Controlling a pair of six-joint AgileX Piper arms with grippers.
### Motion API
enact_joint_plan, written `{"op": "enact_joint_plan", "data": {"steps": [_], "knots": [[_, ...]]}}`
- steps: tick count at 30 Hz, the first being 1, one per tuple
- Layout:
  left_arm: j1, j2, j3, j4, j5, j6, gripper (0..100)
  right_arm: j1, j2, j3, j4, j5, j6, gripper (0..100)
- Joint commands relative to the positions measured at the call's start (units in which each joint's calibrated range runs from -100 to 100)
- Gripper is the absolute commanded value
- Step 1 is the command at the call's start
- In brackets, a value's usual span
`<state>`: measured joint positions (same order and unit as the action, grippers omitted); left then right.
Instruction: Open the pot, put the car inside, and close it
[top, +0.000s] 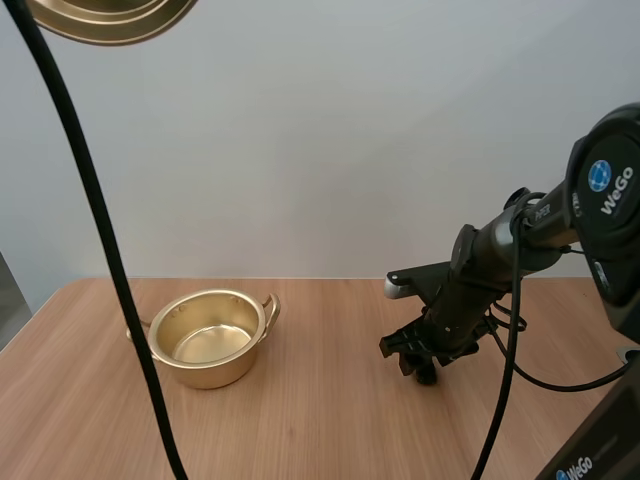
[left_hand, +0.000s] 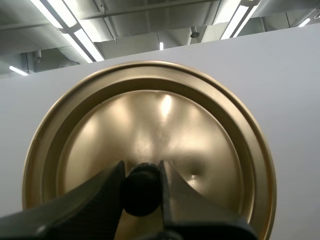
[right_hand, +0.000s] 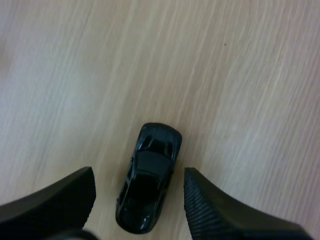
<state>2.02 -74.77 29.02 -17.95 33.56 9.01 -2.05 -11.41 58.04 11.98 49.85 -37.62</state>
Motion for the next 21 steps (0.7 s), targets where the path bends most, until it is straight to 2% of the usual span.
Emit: {"op": "enact_joint_plan", "data": {"steps": [1, 4, 8, 17, 21], "knots": [[0.00, 0.0, 0.0, 0.0, 0.2, 0.0, 0, 0.0, 0.5, -0.6, -0.2, 0.4, 0.0, 77], [0.00, 0.0, 0.0, 0.0, 0.2, 0.0, 0, 0.0, 1.2, -1.4, -0.2, 0.6, 0.0, 52], [0.00, 0.0, 0.0, 0.0, -0.8, 0.0, 0, 0.0, 1.7, -1.5, -0.2, 0.8, -1.3, 0], [0.00, 0.0, 0.0, 0.0, -5.7, 0.0, 0, 0.0, 0.4, -3.7, 0.0, -0.6, -4.1, 0], [0.00, 0.0, 0.0, 0.0, -6.4, 0.0, 0, 0.0, -3.9, -8.4, 5.5, 0.4, -5.7, 0]]}}
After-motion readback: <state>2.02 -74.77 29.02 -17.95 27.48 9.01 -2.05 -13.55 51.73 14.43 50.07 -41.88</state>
